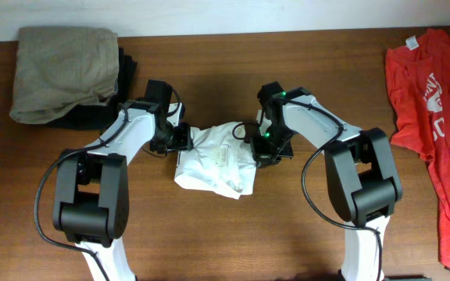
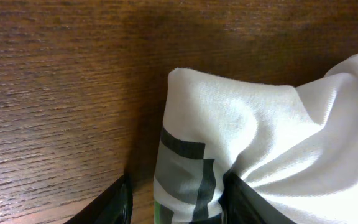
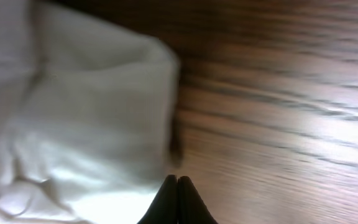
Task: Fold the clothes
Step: 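Press and tuck the folded bundle's edges with both grippers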
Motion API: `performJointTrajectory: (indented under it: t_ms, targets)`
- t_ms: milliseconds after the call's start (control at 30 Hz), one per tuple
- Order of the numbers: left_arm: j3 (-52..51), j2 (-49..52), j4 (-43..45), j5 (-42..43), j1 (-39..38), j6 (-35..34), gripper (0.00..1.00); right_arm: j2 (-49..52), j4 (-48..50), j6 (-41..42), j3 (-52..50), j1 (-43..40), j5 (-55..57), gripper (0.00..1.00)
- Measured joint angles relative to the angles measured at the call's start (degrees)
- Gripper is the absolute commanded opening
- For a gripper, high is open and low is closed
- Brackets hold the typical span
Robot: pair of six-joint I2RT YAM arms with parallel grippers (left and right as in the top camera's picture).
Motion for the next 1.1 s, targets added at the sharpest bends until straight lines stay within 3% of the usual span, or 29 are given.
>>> performJointTrajectory:
  t_ms: [133, 367, 500, 667, 833, 1100]
  targets:
    - [0.13, -0.09, -0.55, 0.00, 0.00, 0.00, 0.48, -2.40, -0.33, 1.16, 0.00, -0.42, 1.55, 0.04]
    - [-1.42, -4.74, -7.19, -0.55, 0.00, 0.00, 0.48, -17.55, 1.70, 1.97, 2.01, -0.46, -1.55, 0.04]
    - [-1.62, -11.82, -9.60, -0.85, 0.00, 0.00, 0.47, -17.03, 4.31, 2.08, 2.25, -0.07, -5.62, 0.04]
    - [-1.62, -14.69, -14.34, -0.87, 0.00, 0.00, 0.34, -11.17, 6.75, 2.16, 2.14, 3.69, -8.20, 0.04]
    - [-3.74, -14.69, -18.25, 0.48, -0.46, 1.20, 0.01, -4.42, 8.41, 2.43, 2.03, 7.74, -10.75, 0.04]
    - [-13.64, -14.69, -6.27, 8.24, -6.01, 2.82, 0.01, -0.81, 8.68, 3.28, 1.99, 8.11, -11.58, 0.04]
